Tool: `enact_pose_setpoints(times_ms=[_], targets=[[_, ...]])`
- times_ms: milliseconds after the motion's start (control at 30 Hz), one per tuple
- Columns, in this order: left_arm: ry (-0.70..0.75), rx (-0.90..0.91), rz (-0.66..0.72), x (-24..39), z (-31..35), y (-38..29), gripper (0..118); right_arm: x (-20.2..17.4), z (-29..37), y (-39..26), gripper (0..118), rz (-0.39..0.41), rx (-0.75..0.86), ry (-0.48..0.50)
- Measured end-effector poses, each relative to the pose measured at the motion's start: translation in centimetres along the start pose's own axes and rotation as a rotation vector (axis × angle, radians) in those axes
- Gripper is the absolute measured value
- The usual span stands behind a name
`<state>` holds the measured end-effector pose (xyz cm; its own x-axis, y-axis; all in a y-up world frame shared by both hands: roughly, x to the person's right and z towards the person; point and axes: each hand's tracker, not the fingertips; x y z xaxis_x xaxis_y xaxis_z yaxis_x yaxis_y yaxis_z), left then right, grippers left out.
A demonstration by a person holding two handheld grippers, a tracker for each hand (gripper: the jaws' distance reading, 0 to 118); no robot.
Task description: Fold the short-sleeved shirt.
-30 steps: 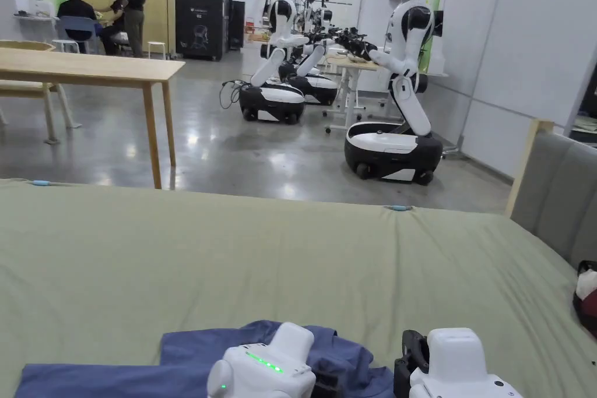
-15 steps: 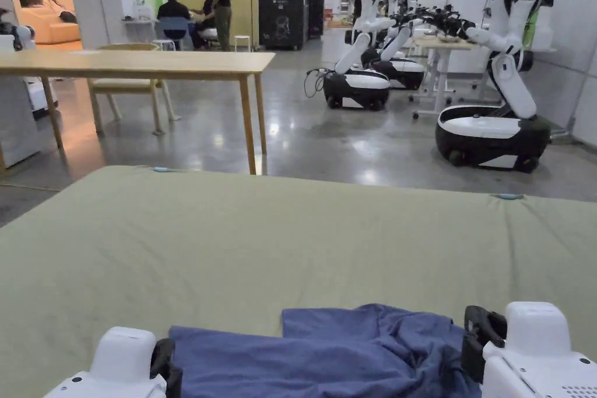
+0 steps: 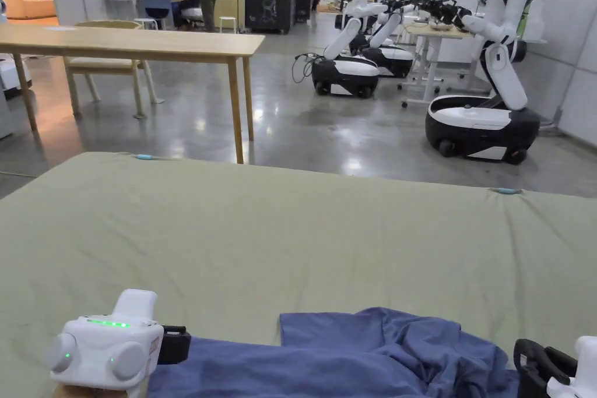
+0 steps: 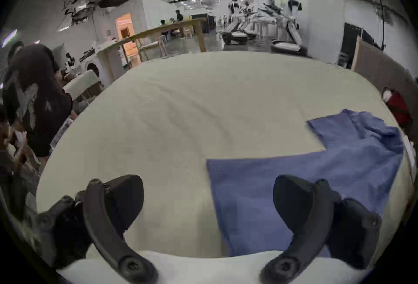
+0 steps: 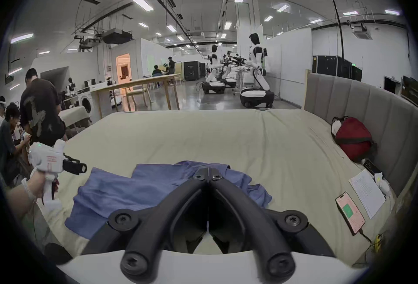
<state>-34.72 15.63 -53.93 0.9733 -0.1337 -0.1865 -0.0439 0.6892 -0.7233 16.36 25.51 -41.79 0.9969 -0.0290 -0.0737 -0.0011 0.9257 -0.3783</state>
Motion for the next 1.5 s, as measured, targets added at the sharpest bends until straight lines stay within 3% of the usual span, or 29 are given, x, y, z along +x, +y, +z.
enact_pose_setpoints(times_ms=[100,133,167,200,233,267,300,367,400,433,467,500,533,600,800,833,867,900,967,1000,1100,1267,1367,1500], targets=[[0.02,-0.088,-0.004,1.3,-2.2,1.0,115,1.9,-0.9,-0.6,1,-0.02,-0.039,-0.037],[0.025,-0.119,-0.028,1.0,-5.2,0.5,108,2.6,-1.1,-0.8,1,-0.027,-0.052,-0.044],[0.001,-0.168,-0.058,1.5,-6.1,0.4,83,3.4,-1.3,-1.0,1,-0.038,-0.07,-0.058],[-0.036,-0.212,-0.109,2.2,-6.5,0.0,47,4.5,-1.7,-1.3,1,-0.041,-0.099,-0.09],[-0.114,-0.185,-0.088,2.7,-5.8,-0.1,32,5.4,-2.0,-1.5,1,-0.028,-0.126,-0.117],[-0.008,-0.106,-0.119,4.6,-1.2,-0.2,17,6.6,-2.5,-1.8,1,-0.008,-0.155,-0.153],[-0.044,-0.089,-0.149,5.3,0.6,-0.5,5,7.9,-3.1,-2.2,1,0.011,-0.179,-0.178],[-0.089,-0.06,-0.119,5.6,3.3,-1.3,5,10.3,-4.5,-2.9,1,0.018,-0.233,-0.186],[-0.177,-0.095,-0.065,4.2,2.1,-0.4,5,11.6,-5.8,-3.2,6,0.015,-0.281,-0.177],[-0.168,-0.086,-0.062,4.0,2.7,-0.4,5,12.2,-6.6,-3.4,37,0.017,-0.305,-0.17],[-0.141,-0.064,-0.069,3.8,3.5,-0.3,5,12.9,-7.9,-3.7,78,0.019,-0.335,-0.146],[-0.134,-0.037,-0.078,3.5,4.0,-0.1,5,13.5,-9.4,-4.0,112,0.024,-0.371,-0.115],[-0.14,-0.054,-0.068,3.1,3.1,-0.5,5,13.7,-10.8,-4.3,118,0.036,-0.404,-0.1],[-0.14,-0.052,-0.055,2.3,2.9,0.0,5,13.4,-13.3,-5.0,117,0.098,-0.383,-0.115],[-0.1,-0.047,-0.078,3.5,4.1,-1.1,5,13.0,-18.8,-6.6,116,0.073,-0.453,-0.068],[-0.097,-0.054,-0.078,3.6,3.9,-1.2,5,12.9,-19.4,-7.0,105,0.058,-0.503,-0.037],[-0.093,-0.062,-0.08,3.7,3.8,-1.2,5,12.8,-20.1,-7.5,79,0.054,-0.566,-0.018],[-0.09,-0.067,-0.087,3.8,3.7,-1.2,5,12.4,-20.3,-8.3,36,0.062,-0.629,0.008],[-0.087,-0.067,-0.097,4.1,4.5,-1.3,5,11.6,-18.9,-7.6,18,0.114,-0.526,-0.027],[-0.091,-0.068,-0.104,4.1,4.7,-1.2,5,11.7,-18.7,-7.0,8,0.089,-0.543,-0.017],[-0.082,-0.04,-0.13,3.7,6.2,-0.3,5,13.0,-16.4,-4.8,6,-0.027,-0.479,0.015],[-0.081,0.081,-0.12,1.8,11.6,3.5,4,13.8,-10.7,3.4,6,-0.048,-0.3,-0.006],[-0.064,0.147,-0.151,0.2,14.6,7.0,3,13.5,-7.8,9.6,6,-0.01,-0.222,0.004],[0.057,0.239,-0.271,-0.6,18.5,12.0,3,12.0,-4.9,17.1,6,0.136,-0.085,-0.069]])
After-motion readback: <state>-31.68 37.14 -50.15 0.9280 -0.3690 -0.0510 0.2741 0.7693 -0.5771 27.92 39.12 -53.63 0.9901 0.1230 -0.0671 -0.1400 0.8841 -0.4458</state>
